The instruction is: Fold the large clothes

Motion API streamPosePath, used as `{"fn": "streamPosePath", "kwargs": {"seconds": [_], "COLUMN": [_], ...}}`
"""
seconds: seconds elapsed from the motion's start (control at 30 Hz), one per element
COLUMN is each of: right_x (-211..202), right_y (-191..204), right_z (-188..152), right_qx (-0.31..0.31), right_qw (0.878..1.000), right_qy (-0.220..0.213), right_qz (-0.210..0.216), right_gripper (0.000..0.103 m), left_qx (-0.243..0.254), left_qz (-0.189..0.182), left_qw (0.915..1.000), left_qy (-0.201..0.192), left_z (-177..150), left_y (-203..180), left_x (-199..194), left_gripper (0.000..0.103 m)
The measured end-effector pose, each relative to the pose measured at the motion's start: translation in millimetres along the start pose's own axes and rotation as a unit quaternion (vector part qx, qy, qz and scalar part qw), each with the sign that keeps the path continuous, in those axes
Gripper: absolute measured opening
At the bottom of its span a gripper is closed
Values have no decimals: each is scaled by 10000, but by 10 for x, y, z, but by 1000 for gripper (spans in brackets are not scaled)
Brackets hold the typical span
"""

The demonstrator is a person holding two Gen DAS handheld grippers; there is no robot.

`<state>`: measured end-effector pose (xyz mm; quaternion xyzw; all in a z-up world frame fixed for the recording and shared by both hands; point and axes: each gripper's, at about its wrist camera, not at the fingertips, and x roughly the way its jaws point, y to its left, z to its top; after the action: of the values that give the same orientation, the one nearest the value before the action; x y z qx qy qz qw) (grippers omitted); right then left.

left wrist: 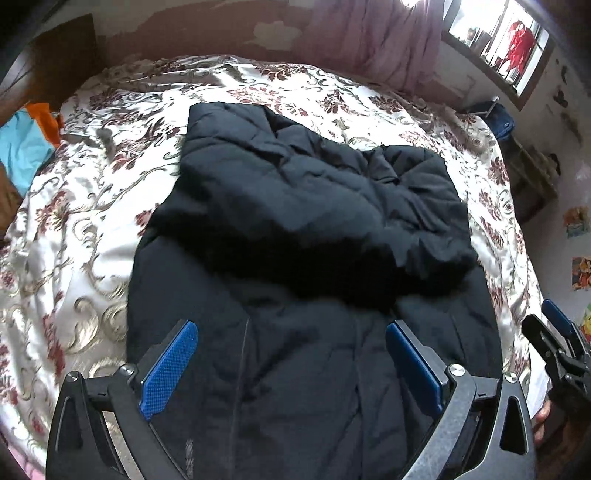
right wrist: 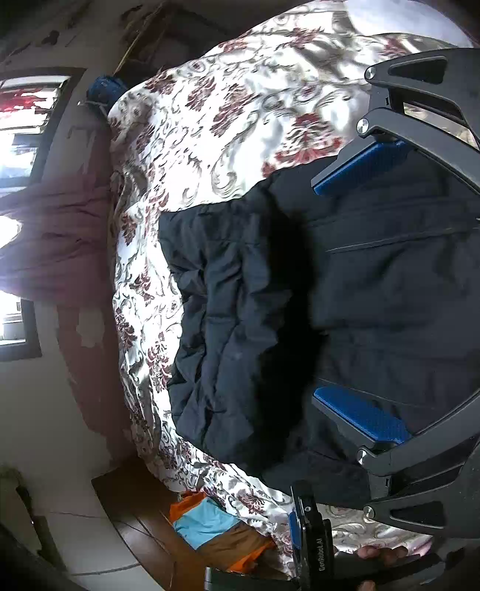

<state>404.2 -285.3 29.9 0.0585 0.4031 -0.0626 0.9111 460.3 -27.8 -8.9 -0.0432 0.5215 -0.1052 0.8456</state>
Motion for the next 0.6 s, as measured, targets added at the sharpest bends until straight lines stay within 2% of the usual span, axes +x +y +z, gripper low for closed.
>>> {"fn": "streamPosePath", "kwargs": {"seconds": [0.3, 0.6], "right_x": [-189, -248], "right_y": [-137, -201], "right_z": [-448, -843], "right_qx": [-81, -711], "right_qw": [9990, 9925], "right_qy": [415, 992], "right_qz": [-144, -19], "right_gripper": [101, 101], "left_qx": [382, 415], "left_qz": [274, 473], "left_qw": [9988, 9960], "left_qy": [98, 634], "left_z": [-480, -925], "left_y": [-42, -156], "left_x": [-173, -142], "left_gripper": [102, 102]}}
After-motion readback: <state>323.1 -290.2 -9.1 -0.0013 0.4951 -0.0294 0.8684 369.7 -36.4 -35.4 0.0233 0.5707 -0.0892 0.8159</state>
